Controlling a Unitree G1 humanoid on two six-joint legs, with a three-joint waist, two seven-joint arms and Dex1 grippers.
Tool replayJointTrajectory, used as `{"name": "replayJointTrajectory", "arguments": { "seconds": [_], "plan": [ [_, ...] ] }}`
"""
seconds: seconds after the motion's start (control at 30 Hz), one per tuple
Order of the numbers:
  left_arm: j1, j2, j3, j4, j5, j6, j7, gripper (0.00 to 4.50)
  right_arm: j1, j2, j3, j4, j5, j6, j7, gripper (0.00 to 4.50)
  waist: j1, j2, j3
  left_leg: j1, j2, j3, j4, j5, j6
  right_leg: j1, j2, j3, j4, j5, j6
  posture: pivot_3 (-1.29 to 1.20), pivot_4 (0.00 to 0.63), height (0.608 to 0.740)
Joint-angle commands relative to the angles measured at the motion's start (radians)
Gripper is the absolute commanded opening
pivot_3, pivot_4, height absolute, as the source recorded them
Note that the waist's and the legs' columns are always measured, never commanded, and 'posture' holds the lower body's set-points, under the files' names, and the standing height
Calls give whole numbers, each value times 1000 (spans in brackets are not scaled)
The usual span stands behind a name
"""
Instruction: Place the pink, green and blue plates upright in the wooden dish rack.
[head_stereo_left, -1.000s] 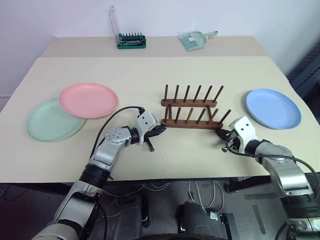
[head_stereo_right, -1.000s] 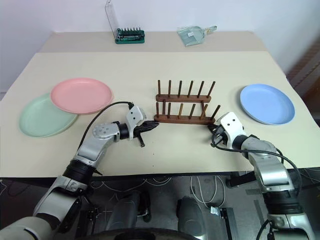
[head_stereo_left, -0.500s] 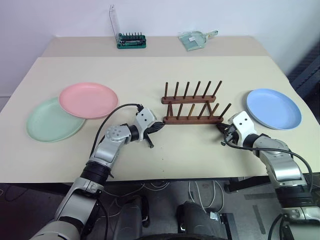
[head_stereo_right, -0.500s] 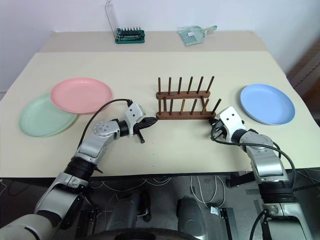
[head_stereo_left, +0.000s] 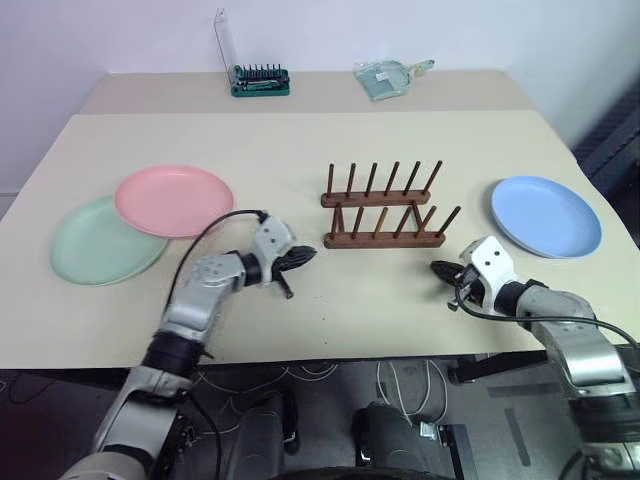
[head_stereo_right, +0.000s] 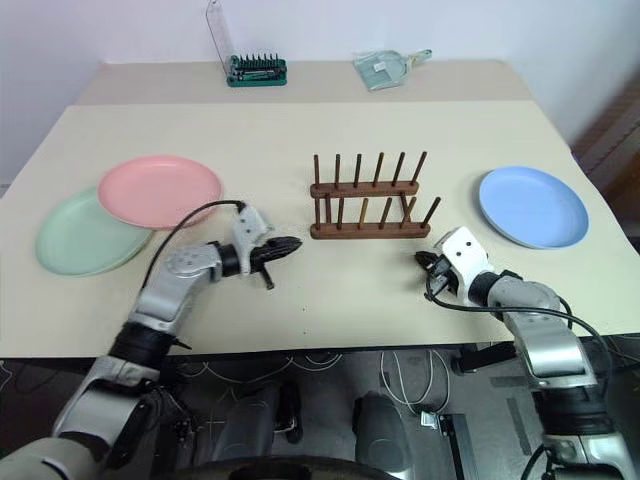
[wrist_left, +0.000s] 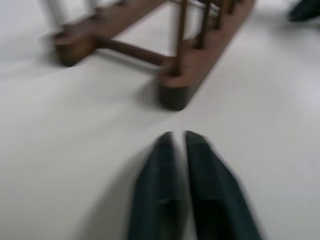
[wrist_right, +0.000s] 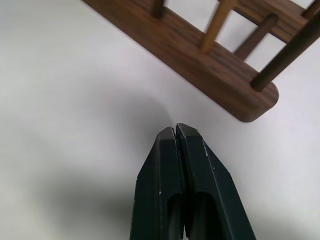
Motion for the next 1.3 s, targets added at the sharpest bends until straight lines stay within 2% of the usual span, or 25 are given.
{"name": "replayJointTrajectory", "arguments": {
  "seconds": [0.03,0.17,0.2,0.3,0.4,0.53,0.73,1.17,1.27,1.3],
  "plan": [
    [-22,36,147,-166,-108,88,50,2278,12,-19,-25,-95,41,26,24,0,1,0,0,0,0,0,0,0,0,0,0,0,0,0,0,0,150,732],
    [-72,74,272,-253,-166,184,148,4267,1,-16,-13,-152,74,49,56,0,5,0,0,0,-1,0,0,0,0,1,0,0,-1,0,0,0,150,732],
    [-81,80,284,-261,-172,201,164,4453,-2,-16,-13,-158,80,54,60,0,5,0,0,0,-1,0,0,0,0,1,0,0,-1,0,0,0,150,732],
    [-187,143,382,-224,-132,328,340,4453,-44,-29,-4,-205,122,77,107,0,5,-2,1,0,-1,0,0,0,0,1,0,0,0,0,0,0,150,732],
    [-256,259,409,-97,-36,503,488,4453,-120,-27,0,-243,179,105,139,0,-6,-3,2,0,0,0,0,0,0,0,2,0,0,0,0,0,150,732],
    [-278,331,414,-28,-15,613,535,4453,-172,-20,18,-241,195,117,149,0,-2,-3,2,0,0,0,-1,0,-1,-1,3,1,1,-1,1,0,150,732],
    [-279,338,437,71,-8,709,576,4453,-159,3,57,-210,174,92,141,0,14,-10,4,-2,-2,0,1,0,1,-3,0,-1,0,-1,2,0,150,732],
    [-275,306,398,205,-4,700,556,4453,-102,15,53,-251,180,83,105,0,5,-10,4,-2,-1,0,0,0,0,-3,0,0,1,-1,2,0,150,732],
    [-281,295,415,209,-8,691,571,3700,-91,13,52,-258,183,82,100,0,5,-10,4,-2,-2,0,0,0,0,-3,0,0,1,-1,2,0,150,732],
    [-282,293,418,210,-7,687,575,3232,-90,13,52,-259,183,82,98,0,5,-10,4,-2,-1,0,0,0,0,-3,0,0,1,-1,2,0,150,732]
  ]
}}
